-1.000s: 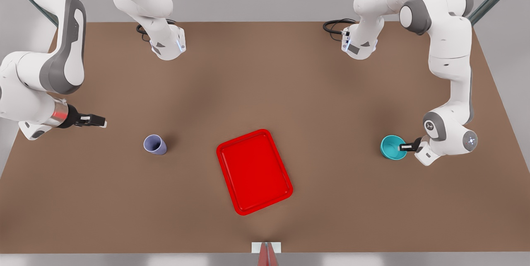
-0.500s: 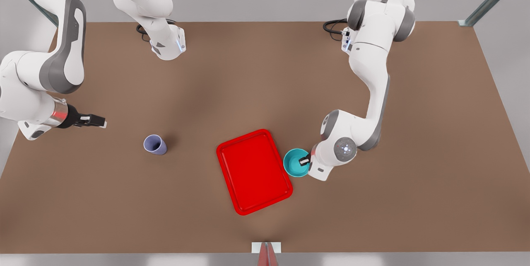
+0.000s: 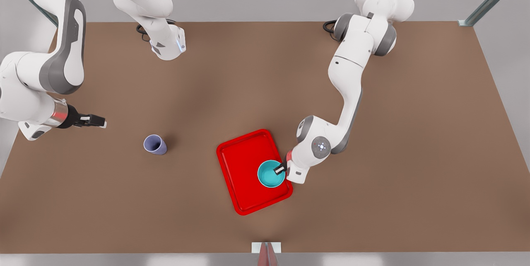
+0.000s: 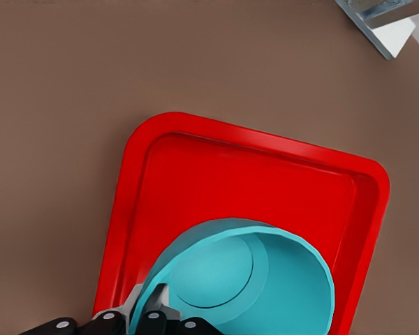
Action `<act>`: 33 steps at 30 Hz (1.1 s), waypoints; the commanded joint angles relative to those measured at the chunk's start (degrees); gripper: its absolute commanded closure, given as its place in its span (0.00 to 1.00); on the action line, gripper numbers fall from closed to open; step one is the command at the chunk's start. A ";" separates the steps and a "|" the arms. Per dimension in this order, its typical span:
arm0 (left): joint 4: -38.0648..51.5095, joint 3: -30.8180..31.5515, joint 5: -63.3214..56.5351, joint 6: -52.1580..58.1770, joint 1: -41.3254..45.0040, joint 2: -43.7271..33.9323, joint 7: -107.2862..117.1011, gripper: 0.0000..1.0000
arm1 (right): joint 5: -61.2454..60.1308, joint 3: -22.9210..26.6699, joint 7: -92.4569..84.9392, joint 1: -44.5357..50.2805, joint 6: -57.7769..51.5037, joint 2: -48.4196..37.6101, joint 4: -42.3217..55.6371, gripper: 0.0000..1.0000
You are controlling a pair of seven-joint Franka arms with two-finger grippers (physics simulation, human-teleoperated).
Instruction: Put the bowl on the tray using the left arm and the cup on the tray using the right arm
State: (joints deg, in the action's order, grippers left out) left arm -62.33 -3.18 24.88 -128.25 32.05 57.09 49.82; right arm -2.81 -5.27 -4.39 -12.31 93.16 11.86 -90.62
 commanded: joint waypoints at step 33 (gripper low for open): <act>-9.83 -1.92 -22.60 55.65 -18.86 -37.05 -49.73 0.00 | -2.64 -4.75 -0.88 0.79 20.13 11.69 -12.39 0.00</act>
State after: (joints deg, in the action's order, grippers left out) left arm -72.24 -5.09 1.13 -72.57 13.27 20.13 -0.15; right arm -5.45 -10.02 -5.34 -11.52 113.04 23.63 -103.21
